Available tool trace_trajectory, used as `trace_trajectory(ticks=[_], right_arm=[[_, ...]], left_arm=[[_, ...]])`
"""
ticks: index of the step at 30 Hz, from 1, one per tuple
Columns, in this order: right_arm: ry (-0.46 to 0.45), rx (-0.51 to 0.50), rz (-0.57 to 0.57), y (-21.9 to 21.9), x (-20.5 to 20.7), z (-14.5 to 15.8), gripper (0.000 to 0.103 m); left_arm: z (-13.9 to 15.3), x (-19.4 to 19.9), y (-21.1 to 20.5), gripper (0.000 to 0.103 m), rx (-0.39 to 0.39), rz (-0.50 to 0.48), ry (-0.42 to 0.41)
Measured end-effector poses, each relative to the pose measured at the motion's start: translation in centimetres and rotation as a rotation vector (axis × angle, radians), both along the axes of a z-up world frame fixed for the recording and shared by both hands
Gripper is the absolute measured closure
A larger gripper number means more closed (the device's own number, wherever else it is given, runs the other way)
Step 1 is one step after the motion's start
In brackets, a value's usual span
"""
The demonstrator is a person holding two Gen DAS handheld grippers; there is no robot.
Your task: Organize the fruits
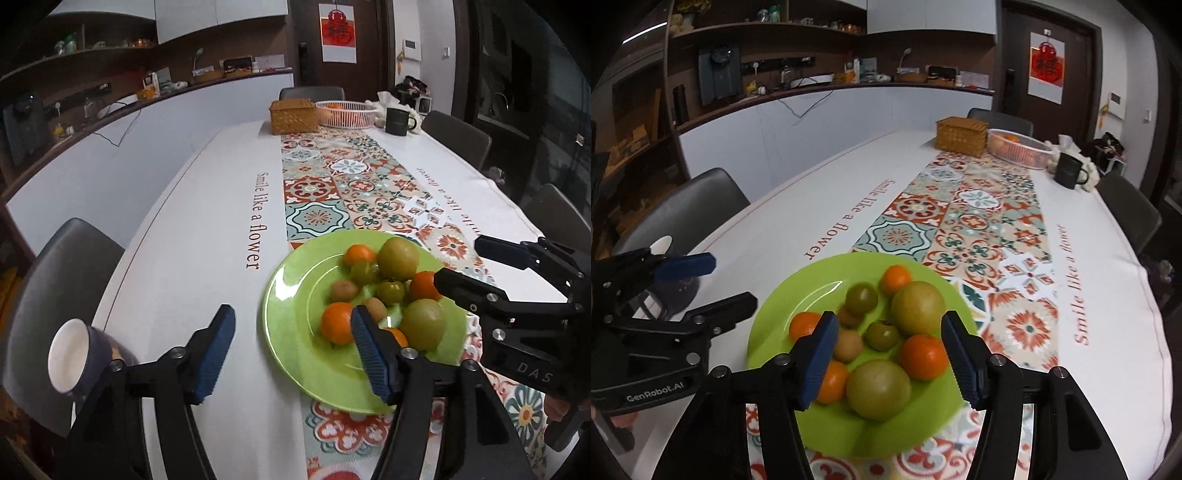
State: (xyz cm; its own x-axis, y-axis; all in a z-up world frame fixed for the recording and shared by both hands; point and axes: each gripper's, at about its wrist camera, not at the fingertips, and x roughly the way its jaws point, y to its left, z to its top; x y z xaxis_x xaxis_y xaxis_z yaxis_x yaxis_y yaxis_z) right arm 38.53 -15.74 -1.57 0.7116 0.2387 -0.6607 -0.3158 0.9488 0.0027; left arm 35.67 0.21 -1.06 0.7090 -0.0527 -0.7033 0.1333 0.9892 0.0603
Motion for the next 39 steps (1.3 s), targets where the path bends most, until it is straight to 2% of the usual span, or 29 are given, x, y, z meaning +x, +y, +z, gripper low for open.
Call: trace_trajectory(ticks=[2, 3, 7, 9, 22, 32, 39], right_arm=[[-0.017, 0.000, -0.019, -0.5, -1.1, 0.5, 0.034], [-0.030, -0.008, -0.032, -0.7, -1.9, 0.8, 0.032], [-0.059, -0.010, -0.063, -1.4, -4.7, 2.0, 0.032], [-0.075, -0.002, -0.082, -1.9, -6.0, 2.6, 0.027], [-0.170, 0.019, -0.148, -3.6, -15.6, 6.4, 0.018], [-0.224, 0.020, -0.218, -4.8, -23.1, 7.3, 0.011], [-0.225, 0.026, -0.219, -5.0, -26.8, 6.9, 0.011]], left_arm=[[0.6, -1.2, -0.2, 0.034, -0.002, -0.007, -0.015], [0.9, -1.8, -0.4, 0.032, 0.001, -0.006, -0.025], [2.2, -4.2, -0.6, 0.028, -0.002, 0.006, -0.068], [3.0, -5.7, -0.7, 0.027, -0.006, 0.008, -0.090], [7.7, -15.2, -1.3, 0.011, -0.017, 0.043, -0.234], [7.9, -22.2, -1.8, 0.004, -0.020, 0.049, -0.256], [7.6, -26.1, -2.2, 0.000, -0.010, 0.042, -0.265]])
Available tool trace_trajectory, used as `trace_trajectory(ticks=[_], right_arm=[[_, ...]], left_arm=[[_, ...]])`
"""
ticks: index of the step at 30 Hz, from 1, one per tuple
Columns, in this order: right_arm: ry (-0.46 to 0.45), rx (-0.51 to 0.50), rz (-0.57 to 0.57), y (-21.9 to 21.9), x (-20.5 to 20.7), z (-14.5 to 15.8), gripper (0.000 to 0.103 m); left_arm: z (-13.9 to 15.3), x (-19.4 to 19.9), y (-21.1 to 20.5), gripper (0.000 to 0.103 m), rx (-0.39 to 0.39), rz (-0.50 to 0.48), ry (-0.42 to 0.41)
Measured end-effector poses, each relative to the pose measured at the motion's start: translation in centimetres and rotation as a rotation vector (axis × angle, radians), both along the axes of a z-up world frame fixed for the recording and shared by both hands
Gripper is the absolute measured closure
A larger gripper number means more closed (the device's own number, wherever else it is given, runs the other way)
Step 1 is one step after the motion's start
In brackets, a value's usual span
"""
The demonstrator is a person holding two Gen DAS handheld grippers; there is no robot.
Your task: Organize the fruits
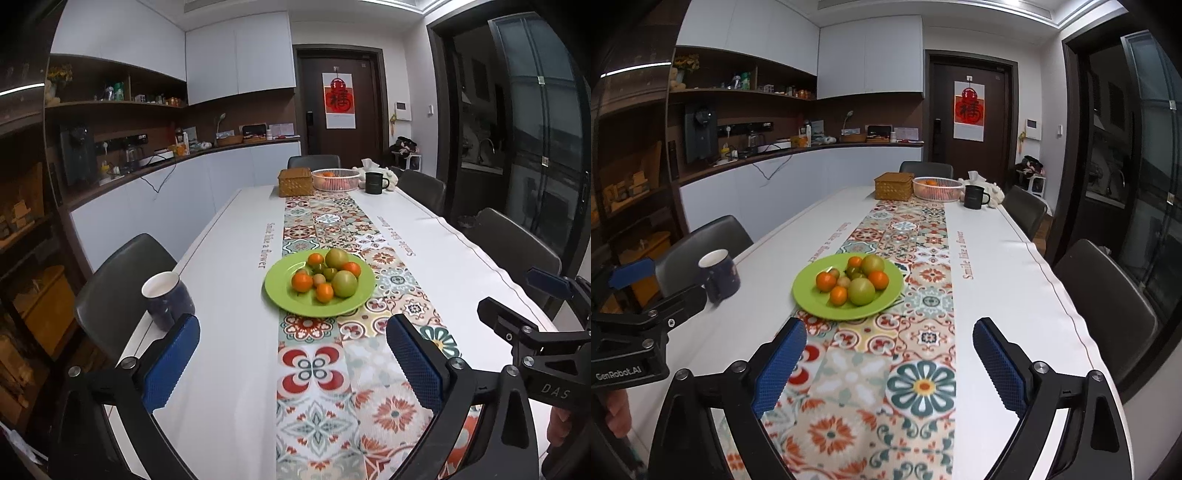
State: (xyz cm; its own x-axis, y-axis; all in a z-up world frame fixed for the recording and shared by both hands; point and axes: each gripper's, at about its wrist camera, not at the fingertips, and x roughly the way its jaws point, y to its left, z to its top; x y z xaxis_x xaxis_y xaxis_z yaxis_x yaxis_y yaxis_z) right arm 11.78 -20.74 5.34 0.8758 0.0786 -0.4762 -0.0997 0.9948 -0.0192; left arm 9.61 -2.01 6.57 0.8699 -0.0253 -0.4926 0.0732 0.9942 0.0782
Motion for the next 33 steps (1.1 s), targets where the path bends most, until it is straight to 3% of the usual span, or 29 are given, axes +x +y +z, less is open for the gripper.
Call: trace_trajectory(ticks=[14, 33], right_arm=[[-0.003, 0.025, -0.018, -0.8, -3.8, -1.5, 0.011], [0.023, 0.038, -0.016, -1.0, -4.0, -2.6, 0.011]], left_arm=[[-1.2, -2.9, -0.5, 0.000, -0.001, 0.002, 0.002], [-2.0, -3.5, -0.4, 0.000, -0.004, 0.002, 0.016]])
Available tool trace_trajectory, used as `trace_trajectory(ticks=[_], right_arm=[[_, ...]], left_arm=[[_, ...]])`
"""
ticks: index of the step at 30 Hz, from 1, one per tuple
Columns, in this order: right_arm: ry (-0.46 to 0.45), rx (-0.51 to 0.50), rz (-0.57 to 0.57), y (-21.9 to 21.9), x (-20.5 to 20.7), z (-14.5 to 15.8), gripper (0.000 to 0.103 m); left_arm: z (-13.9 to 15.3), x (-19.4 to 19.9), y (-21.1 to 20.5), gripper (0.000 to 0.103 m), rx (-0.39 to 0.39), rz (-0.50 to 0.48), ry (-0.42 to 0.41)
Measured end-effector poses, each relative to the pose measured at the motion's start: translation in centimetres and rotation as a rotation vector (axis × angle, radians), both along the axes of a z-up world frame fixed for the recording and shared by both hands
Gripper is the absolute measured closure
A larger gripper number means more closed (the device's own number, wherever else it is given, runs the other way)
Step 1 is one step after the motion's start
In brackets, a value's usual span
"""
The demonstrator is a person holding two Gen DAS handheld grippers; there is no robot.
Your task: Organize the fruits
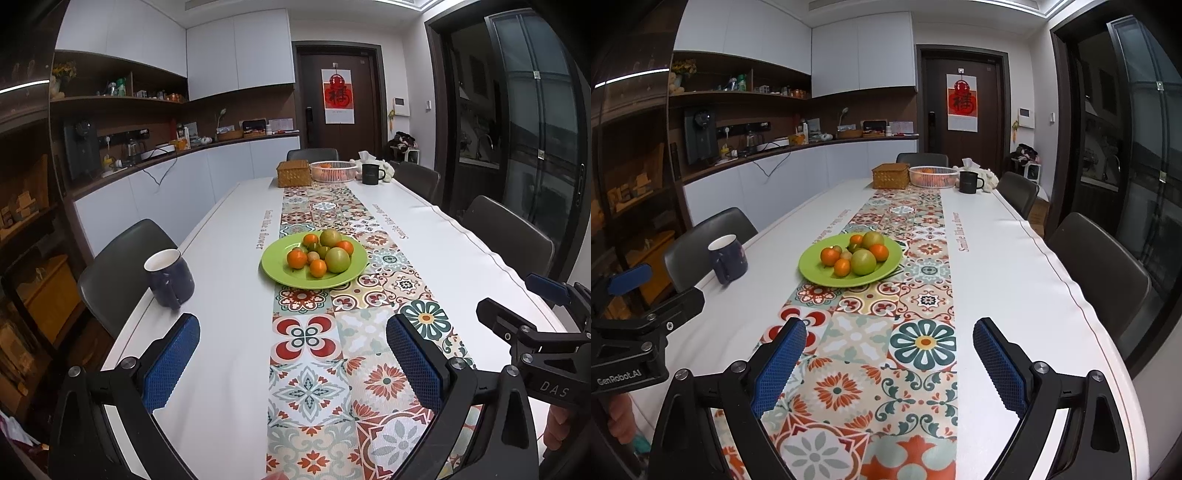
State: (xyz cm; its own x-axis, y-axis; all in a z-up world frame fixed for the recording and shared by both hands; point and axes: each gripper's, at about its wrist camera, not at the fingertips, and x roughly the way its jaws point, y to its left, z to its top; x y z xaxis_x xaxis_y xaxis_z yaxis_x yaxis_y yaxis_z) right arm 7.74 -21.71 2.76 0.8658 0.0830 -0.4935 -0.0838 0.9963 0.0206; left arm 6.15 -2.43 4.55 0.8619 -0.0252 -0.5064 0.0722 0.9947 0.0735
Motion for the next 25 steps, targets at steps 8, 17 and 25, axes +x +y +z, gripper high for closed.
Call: trace_trajectory(ticks=[8, 17, 25], right_arm=[[0.013, 0.002, -0.003, 0.1, 0.2, -0.4, 0.011], [0.028, 0.002, -0.003, 0.1, 0.5, -0.8, 0.011], [0.041, -0.001, -0.005, 0.2, 0.8, -1.1, 0.011]], left_arm=[[-0.4, 0.2, 0.0, 0.000, 0.001, 0.003, 0.005], [-1.1, 0.5, -0.1, 0.000, 0.001, 0.007, 0.016], [-1.5, 0.7, 0.1, 0.000, -0.004, 0.019, 0.023]])
